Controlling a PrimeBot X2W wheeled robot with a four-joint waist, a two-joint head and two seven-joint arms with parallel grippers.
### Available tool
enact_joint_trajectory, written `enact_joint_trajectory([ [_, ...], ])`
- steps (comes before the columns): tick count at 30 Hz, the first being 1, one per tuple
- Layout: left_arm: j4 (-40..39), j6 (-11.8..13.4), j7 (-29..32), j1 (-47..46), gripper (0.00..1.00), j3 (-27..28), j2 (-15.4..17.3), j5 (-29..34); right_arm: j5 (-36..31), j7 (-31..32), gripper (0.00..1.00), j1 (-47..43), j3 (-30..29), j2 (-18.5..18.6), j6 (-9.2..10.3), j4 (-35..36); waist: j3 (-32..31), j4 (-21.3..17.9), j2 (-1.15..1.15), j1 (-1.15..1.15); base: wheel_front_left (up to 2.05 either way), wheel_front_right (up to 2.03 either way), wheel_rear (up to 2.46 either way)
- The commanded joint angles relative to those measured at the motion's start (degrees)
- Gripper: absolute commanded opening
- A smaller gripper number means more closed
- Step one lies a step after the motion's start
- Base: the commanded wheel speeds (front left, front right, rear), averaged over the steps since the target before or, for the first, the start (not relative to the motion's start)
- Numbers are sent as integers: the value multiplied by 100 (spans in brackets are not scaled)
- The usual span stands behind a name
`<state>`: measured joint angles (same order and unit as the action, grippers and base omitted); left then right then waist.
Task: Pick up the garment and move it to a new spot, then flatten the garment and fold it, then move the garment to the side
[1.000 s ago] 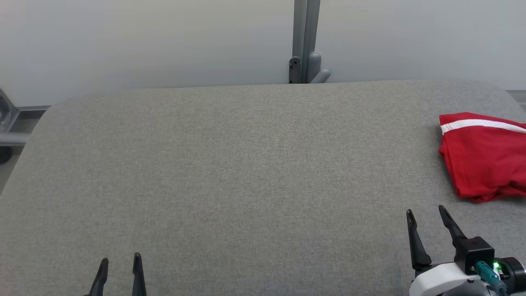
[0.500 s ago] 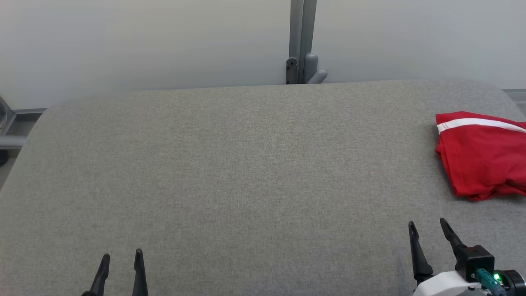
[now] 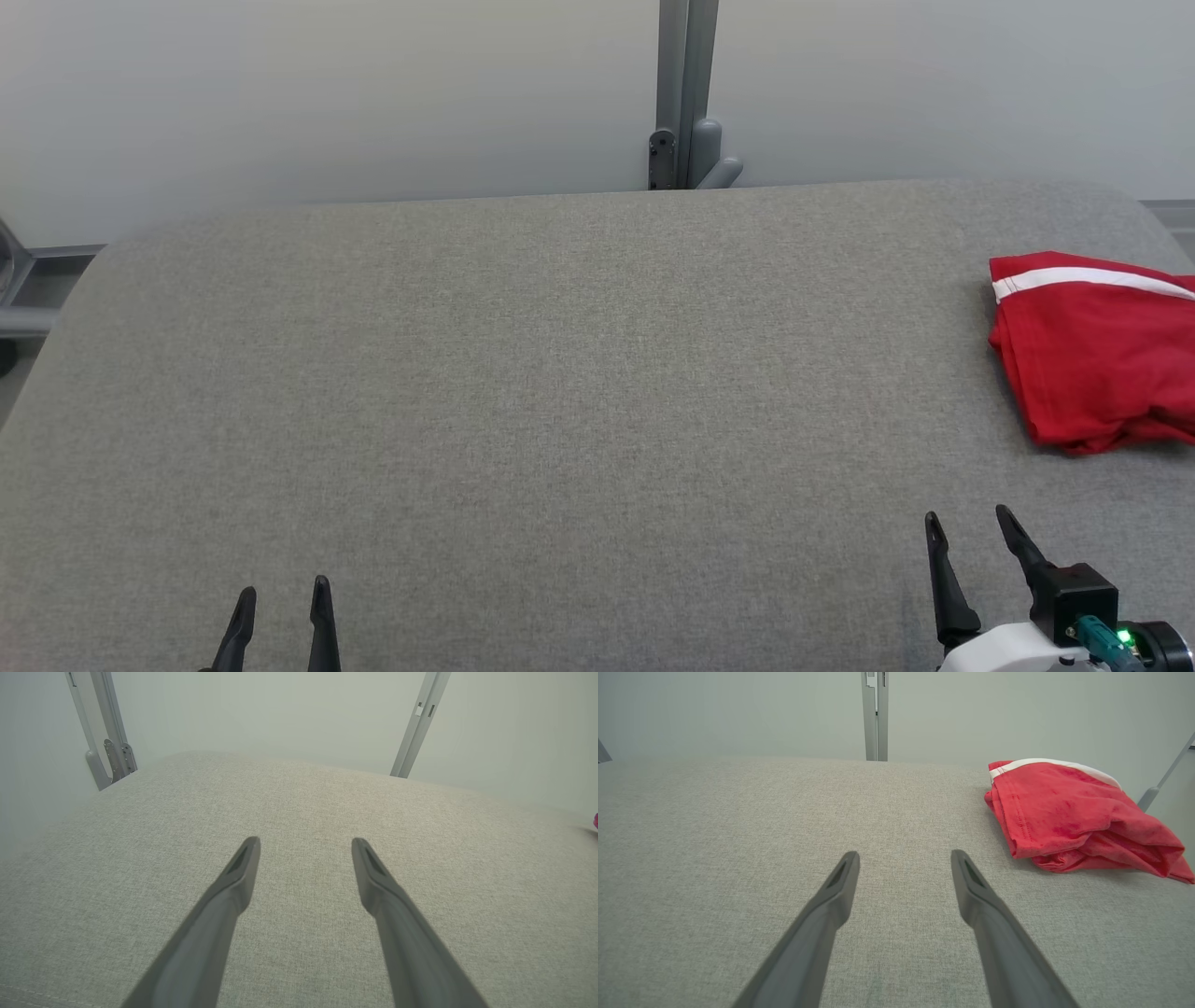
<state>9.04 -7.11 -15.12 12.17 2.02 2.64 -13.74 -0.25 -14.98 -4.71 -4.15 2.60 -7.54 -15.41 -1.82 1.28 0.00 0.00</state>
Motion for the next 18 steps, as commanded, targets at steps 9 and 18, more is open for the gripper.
enact_joint_trajectory([
  [9, 48, 0, 0, 2, 0, -6, -3, -1, 1, 0, 0, 0, -1, -7, 0, -35, 17, -2, 0, 0, 0, 0, 0],
  [18, 239, 2, 172, -146, 0, -21, 5, -783, 858, 255, 0, 143, -75, -32, 1, -235, 28, -9, 0, 0, 0, 0, 0],
])
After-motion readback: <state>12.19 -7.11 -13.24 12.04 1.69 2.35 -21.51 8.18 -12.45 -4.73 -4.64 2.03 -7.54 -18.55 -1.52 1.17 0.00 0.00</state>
